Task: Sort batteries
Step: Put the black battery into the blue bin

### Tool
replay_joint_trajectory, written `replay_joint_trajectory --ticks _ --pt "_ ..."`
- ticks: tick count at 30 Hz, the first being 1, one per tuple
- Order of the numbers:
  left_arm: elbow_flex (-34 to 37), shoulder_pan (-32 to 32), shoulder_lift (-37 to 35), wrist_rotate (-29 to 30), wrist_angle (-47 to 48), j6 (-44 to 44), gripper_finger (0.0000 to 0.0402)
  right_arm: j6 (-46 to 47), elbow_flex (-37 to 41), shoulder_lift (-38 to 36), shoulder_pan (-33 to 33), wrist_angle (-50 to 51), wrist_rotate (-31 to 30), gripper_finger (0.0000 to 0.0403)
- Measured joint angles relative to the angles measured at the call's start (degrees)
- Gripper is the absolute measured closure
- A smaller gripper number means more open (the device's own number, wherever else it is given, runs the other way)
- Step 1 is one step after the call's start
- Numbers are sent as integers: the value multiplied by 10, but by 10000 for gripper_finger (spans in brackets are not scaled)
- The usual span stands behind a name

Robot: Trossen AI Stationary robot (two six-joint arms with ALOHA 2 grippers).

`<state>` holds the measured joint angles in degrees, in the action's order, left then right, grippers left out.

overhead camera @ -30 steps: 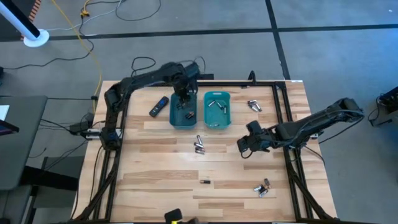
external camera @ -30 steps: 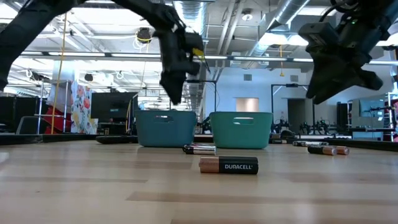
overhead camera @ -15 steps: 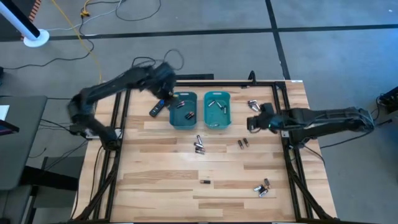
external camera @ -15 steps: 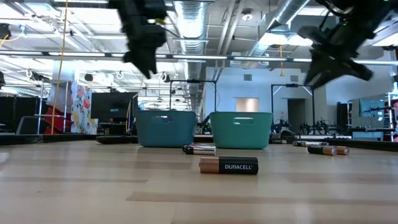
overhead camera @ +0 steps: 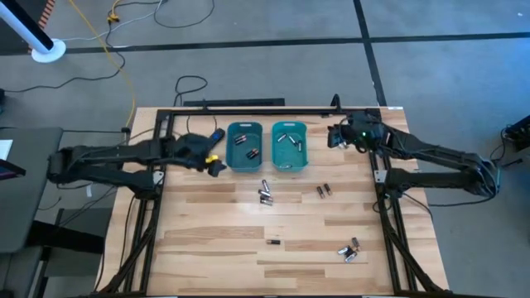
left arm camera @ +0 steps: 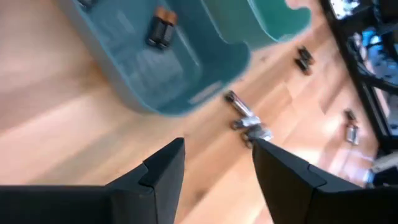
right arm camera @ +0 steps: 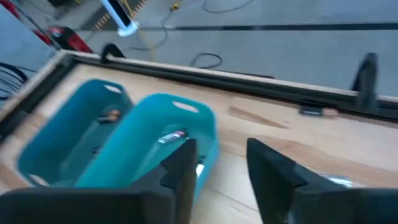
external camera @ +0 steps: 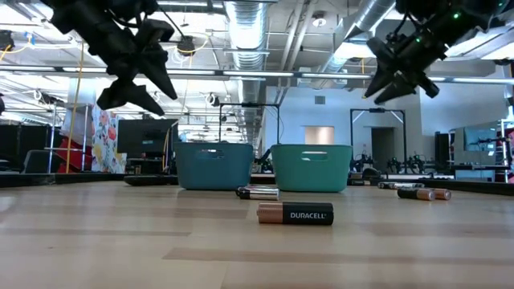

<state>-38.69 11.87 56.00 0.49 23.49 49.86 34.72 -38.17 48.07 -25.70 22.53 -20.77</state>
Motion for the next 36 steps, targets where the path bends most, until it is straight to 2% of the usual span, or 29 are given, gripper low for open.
replay_joint_trajectory --ticks 9,14,23,30,36 --pt "5 -96 28 77 -16 88 217 -68 0 33 -59 10 43 105" --pt "5 -110 48 88 -16 93 217 -41 0 79 -93 7 43 62" --pt "5 -97 59 93 -15 35 217 26 -5 203 -172 6 43 57" --pt "5 -74 57 79 -14 -8 217 -4 -47 323 -180 -58 42 58" --pt "5 -56 57 53 -14 -34 217 8 -84 406 -212 -54 41 58"
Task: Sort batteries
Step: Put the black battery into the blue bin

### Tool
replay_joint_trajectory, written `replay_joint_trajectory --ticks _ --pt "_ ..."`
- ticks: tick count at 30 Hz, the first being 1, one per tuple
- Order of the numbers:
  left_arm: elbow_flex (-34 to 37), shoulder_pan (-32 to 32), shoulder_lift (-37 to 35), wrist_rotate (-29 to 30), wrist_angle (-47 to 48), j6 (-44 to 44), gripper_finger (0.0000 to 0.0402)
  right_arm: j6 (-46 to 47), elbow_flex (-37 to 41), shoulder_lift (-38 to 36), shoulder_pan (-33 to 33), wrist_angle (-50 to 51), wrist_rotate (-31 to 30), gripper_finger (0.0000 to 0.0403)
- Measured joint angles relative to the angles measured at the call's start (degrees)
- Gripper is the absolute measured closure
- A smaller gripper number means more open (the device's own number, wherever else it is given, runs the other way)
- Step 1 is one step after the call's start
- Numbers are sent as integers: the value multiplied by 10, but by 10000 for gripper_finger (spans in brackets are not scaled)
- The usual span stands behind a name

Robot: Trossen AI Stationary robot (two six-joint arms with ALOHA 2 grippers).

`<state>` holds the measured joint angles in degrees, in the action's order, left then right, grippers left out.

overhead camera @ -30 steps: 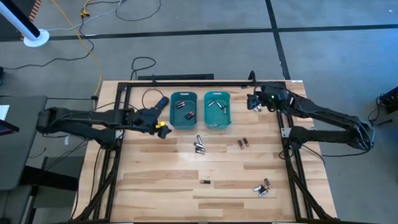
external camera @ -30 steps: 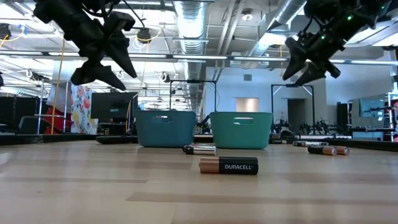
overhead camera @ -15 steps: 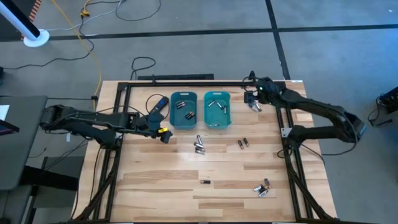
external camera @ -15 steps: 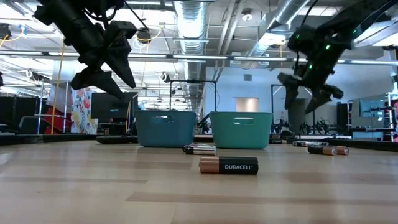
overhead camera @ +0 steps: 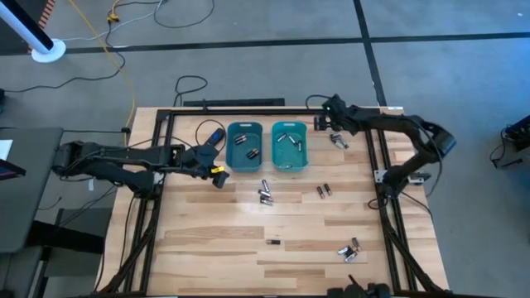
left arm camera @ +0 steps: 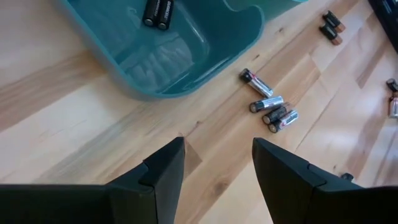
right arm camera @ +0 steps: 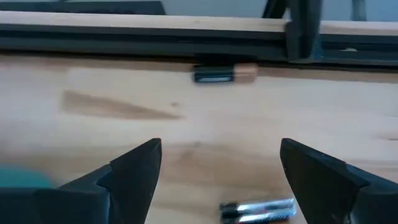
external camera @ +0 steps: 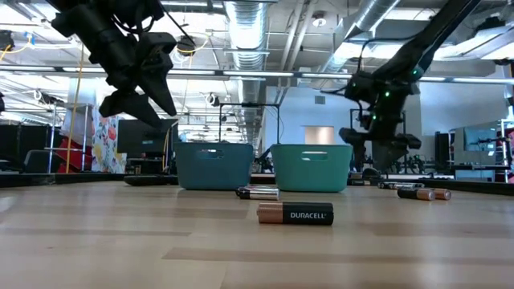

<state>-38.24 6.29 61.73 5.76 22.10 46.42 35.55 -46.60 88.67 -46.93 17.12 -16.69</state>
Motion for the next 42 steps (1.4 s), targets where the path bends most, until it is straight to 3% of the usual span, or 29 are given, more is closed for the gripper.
replay_joint_trajectory --ticks 9,22,42 --pt "0 17 0 -8 1 -27 217 -11 -29 72 -44 -13 27 58" --pt "0 29 0 -23 5 -26 217 -32 -82 146 -47 -11 27 58" --pt "0 29 0 -23 5 -16 217 -27 -122 157 -80 -10 25 58"
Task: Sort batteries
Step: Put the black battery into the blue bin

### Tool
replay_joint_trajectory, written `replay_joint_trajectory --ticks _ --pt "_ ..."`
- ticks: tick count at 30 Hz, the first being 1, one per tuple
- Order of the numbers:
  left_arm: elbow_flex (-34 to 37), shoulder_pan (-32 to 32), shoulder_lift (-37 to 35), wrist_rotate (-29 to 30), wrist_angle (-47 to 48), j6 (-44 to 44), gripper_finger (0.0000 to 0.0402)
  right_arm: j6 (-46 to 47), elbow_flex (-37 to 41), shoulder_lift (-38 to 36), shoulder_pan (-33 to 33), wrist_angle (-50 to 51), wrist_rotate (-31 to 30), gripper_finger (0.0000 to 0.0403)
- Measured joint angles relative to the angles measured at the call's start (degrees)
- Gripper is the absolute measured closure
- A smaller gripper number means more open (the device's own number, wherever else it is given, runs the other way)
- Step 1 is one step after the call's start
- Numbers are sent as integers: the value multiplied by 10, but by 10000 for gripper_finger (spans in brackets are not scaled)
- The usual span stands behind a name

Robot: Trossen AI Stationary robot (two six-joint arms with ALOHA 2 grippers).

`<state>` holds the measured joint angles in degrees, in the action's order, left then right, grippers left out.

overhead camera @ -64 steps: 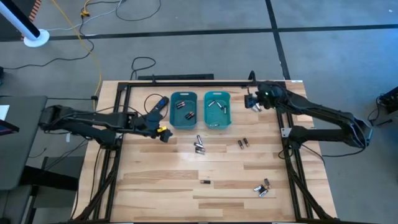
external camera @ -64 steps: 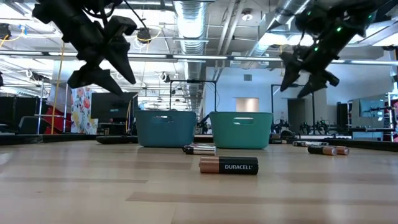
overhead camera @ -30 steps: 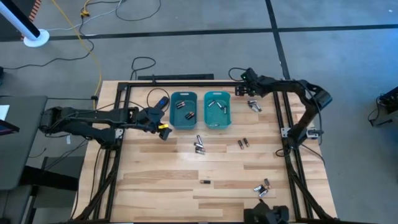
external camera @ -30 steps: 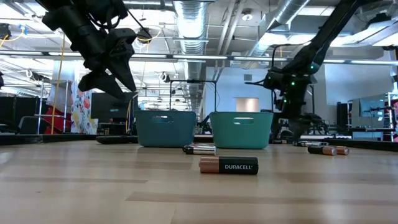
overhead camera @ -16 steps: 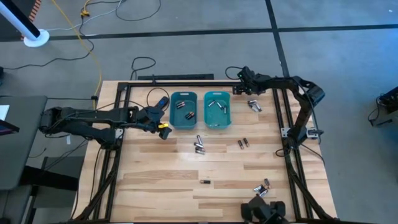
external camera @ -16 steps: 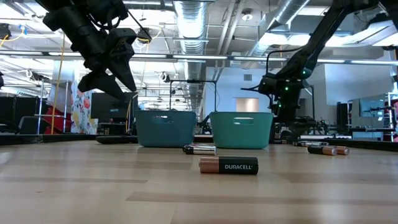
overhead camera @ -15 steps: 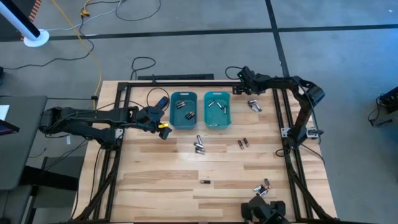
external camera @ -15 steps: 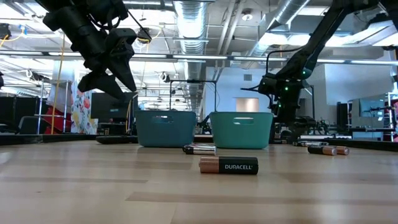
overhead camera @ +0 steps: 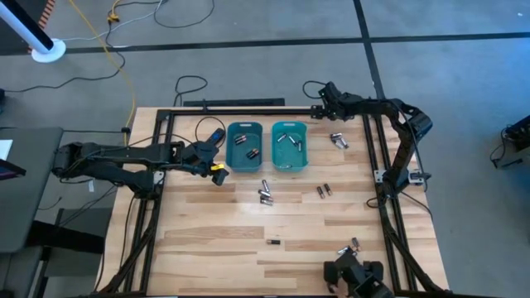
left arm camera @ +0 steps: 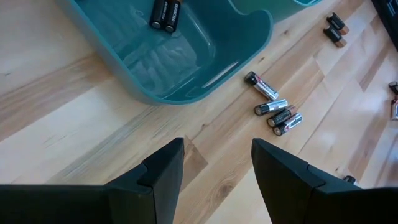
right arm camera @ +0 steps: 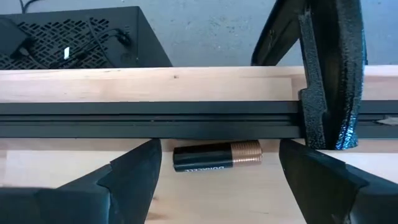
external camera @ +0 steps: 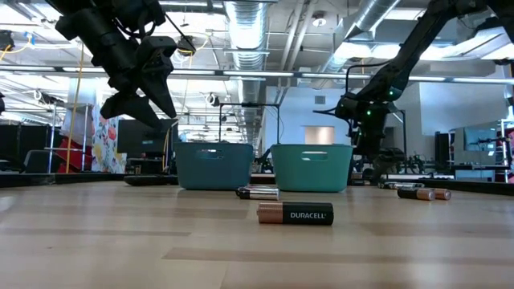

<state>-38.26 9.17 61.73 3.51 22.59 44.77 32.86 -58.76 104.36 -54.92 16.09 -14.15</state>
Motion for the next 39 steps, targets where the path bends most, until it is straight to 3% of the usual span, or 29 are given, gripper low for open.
replay_joint_trajectory --ticks 27,39 --pt "0 0 0 1 0 -4 217 3 -1 34 12 -9 -17 61" --pt "0 0 0 1 0 -4 217 6 -1 35 2 -9 -9 155"
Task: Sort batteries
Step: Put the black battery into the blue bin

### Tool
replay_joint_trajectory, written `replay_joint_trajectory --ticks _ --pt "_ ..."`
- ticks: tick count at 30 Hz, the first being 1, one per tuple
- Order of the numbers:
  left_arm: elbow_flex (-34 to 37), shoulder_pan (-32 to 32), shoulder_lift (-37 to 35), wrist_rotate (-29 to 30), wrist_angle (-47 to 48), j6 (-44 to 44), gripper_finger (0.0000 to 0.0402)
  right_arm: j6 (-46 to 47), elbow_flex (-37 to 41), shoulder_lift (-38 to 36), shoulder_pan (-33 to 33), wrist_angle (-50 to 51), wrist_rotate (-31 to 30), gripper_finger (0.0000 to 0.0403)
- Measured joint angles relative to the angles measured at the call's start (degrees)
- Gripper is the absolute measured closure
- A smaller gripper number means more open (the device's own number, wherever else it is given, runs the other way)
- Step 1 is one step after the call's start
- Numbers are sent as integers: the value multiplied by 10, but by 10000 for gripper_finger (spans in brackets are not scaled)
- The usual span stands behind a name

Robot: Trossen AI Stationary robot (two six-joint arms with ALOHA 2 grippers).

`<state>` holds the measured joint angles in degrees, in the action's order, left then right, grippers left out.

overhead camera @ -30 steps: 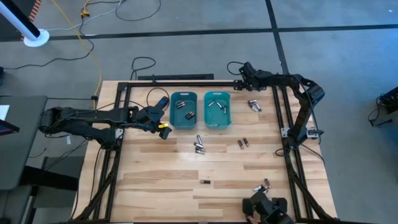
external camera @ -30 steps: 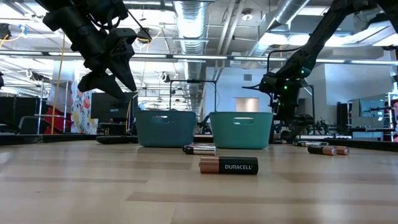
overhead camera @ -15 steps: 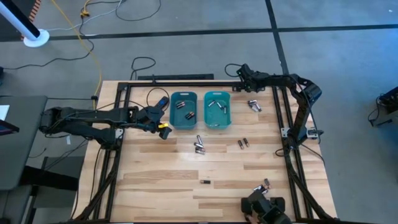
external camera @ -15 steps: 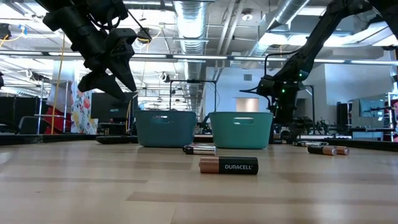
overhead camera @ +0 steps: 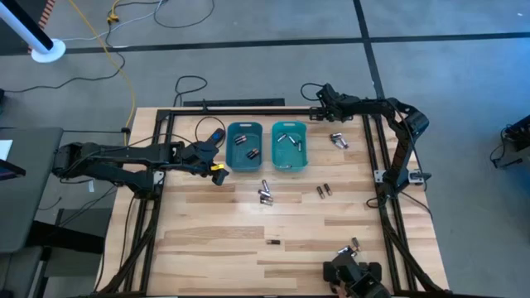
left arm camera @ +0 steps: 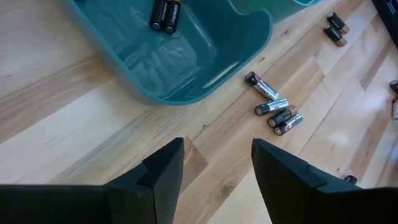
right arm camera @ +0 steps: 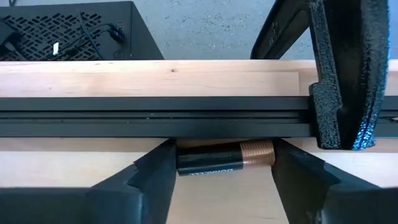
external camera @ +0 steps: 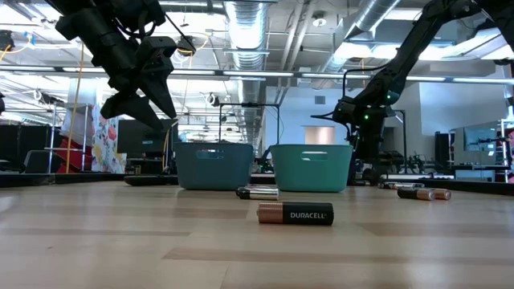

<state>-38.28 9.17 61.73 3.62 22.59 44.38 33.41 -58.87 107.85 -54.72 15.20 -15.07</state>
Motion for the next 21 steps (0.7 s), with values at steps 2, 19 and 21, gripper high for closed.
replay_joint_trajectory --ticks 2,19,21 --pt "0 0 0 0 0 0 217 0 0 0 0 2 1 167" --pt "0 0 0 -1 0 -3 217 2 4 -56 44 135 29 171" --pt "0 0 0 -1 0 -3 217 10 5 -82 49 152 30 171"
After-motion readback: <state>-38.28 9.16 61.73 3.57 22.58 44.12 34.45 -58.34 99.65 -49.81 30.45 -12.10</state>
